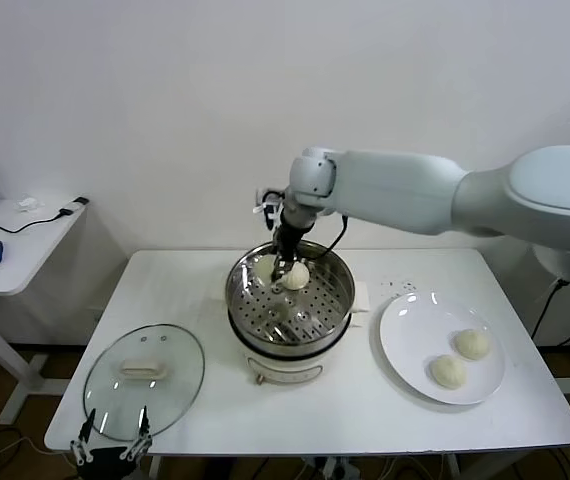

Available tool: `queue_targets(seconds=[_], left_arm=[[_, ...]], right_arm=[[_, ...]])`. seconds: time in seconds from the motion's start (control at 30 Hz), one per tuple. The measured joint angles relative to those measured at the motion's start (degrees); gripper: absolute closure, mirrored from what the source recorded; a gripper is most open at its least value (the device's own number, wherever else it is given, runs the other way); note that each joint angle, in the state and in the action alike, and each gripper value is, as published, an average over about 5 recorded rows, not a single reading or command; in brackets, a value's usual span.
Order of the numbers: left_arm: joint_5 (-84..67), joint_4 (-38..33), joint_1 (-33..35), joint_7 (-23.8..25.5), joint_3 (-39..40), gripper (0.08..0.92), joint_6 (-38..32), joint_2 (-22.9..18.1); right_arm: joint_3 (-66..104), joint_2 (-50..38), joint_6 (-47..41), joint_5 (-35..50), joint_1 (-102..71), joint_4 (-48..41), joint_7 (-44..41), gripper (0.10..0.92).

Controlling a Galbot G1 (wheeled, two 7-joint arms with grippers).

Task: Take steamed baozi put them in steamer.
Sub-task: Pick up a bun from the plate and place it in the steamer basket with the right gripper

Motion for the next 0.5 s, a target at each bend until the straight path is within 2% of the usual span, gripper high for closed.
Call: queue_targets(seconds=[0.33,0.5], left_arm=[[-0.22,-0.39,-0.01,0.02,0.00,0.177,0.08,-0.28],[-0.21,-0.38,-0.18,0.08,-0.09,0.177,0.21,-0.27]], right_arm=[[-0.62,1.82,-1.03,-0.10,-4.09,-1.20,1.82,0.464],[-0.26,1.83,-1.60,-0.07,-4.67,-1.17,2.19,0.367]])
